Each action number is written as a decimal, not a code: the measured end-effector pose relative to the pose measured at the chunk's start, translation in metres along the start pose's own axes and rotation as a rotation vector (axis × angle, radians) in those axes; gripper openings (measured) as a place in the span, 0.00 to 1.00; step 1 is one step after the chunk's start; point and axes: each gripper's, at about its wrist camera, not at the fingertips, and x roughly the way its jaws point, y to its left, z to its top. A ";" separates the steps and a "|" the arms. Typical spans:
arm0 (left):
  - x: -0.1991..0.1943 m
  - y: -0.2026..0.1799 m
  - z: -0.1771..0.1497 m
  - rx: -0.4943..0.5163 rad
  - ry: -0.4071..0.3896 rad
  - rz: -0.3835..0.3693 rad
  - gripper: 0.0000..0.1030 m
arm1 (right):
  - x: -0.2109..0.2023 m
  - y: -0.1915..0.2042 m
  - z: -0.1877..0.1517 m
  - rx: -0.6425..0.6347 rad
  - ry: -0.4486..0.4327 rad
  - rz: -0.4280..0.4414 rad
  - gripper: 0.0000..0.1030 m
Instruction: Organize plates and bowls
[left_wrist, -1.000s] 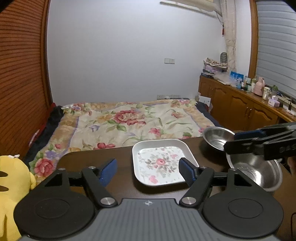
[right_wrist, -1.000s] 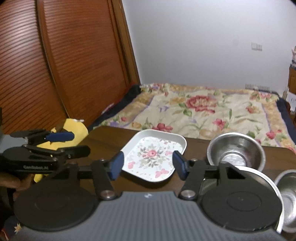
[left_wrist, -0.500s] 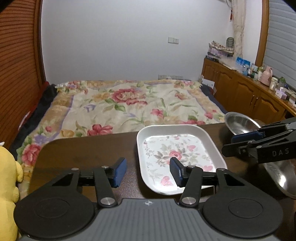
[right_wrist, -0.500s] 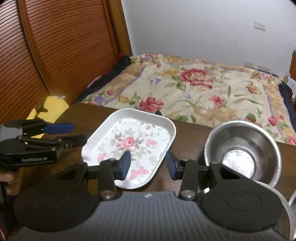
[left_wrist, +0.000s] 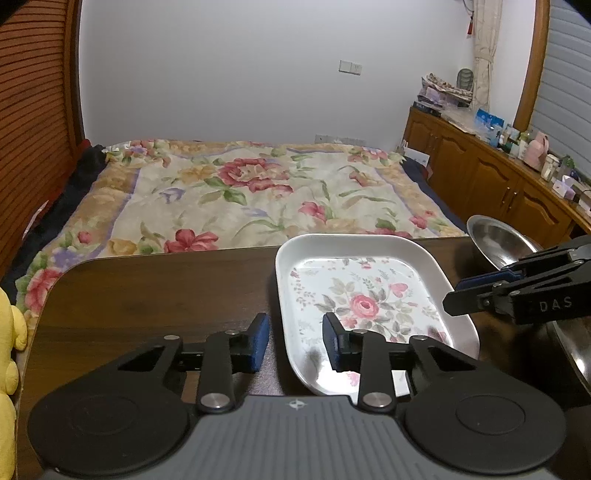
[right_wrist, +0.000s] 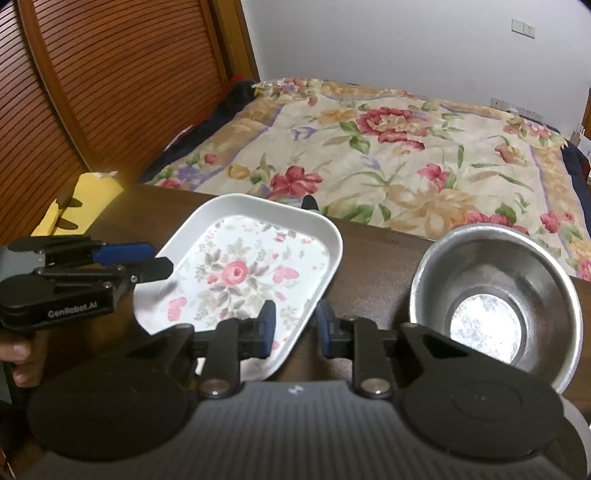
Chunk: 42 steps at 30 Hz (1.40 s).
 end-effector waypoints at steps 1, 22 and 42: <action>0.001 0.000 0.000 0.000 0.002 -0.001 0.30 | 0.001 0.001 0.000 -0.001 0.003 0.002 0.24; 0.011 0.008 -0.005 -0.031 0.039 0.001 0.12 | 0.014 0.003 -0.002 -0.032 0.064 0.026 0.16; -0.050 -0.003 -0.001 -0.032 -0.042 0.004 0.10 | -0.032 0.013 -0.004 -0.009 -0.036 0.066 0.14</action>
